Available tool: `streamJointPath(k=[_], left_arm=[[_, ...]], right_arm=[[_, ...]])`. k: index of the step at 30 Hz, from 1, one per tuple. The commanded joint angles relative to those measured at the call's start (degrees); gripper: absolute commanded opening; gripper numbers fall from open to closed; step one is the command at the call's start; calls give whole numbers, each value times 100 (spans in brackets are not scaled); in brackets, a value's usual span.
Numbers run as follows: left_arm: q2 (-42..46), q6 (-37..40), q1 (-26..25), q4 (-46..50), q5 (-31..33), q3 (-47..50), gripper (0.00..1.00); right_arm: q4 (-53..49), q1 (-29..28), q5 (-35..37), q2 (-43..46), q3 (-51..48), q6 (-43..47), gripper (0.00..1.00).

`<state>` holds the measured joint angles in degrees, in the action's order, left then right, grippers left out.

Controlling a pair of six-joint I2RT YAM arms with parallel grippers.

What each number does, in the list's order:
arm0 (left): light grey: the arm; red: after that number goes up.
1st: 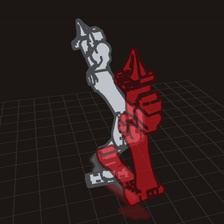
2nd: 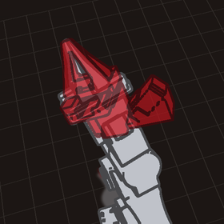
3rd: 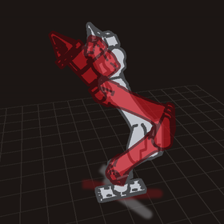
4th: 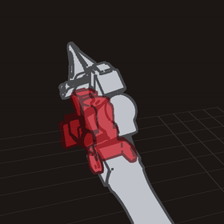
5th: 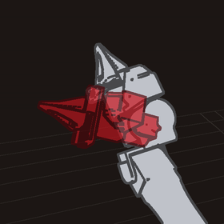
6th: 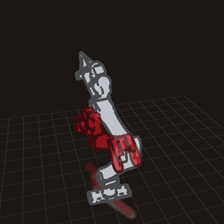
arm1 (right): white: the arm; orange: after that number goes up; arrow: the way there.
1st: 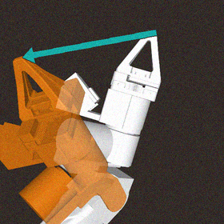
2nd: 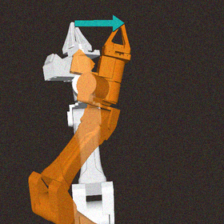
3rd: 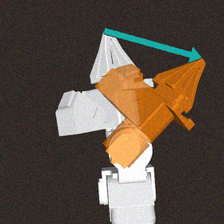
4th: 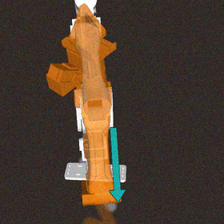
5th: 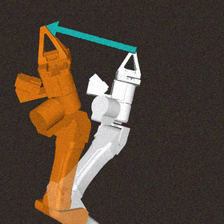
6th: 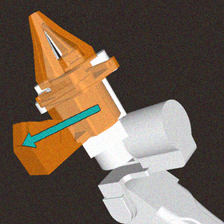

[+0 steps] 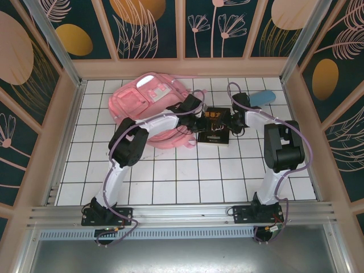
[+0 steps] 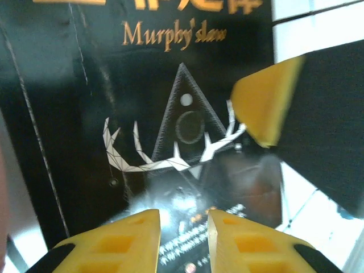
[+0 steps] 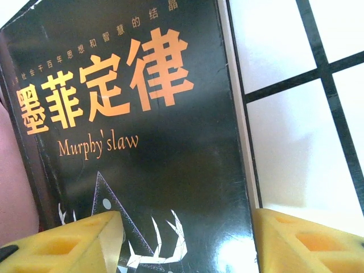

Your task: Pack books, pencil case, and school supplies into a backpack

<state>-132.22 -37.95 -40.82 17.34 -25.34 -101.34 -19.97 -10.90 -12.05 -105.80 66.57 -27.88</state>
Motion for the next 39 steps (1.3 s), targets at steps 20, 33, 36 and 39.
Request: streamJointPath(k=[20, 33, 36, 39], left_arm=[[-770, 297, 8, 876, 416, -468, 20], [-673, 368, 5, 891, 423, -628, 20], [-690, 368, 8, 894, 460, -591, 20], [-691, 377, 11, 901, 460, -554, 20]], right_arm=[[-653, -255, -883, 145, 426, 307, 33], [-1038, -264, 278, 162, 527, 292, 33], [-1189, -256, 740, 79, 503, 290, 57], [-1169, -259, 779, -78, 472, 335, 67]])
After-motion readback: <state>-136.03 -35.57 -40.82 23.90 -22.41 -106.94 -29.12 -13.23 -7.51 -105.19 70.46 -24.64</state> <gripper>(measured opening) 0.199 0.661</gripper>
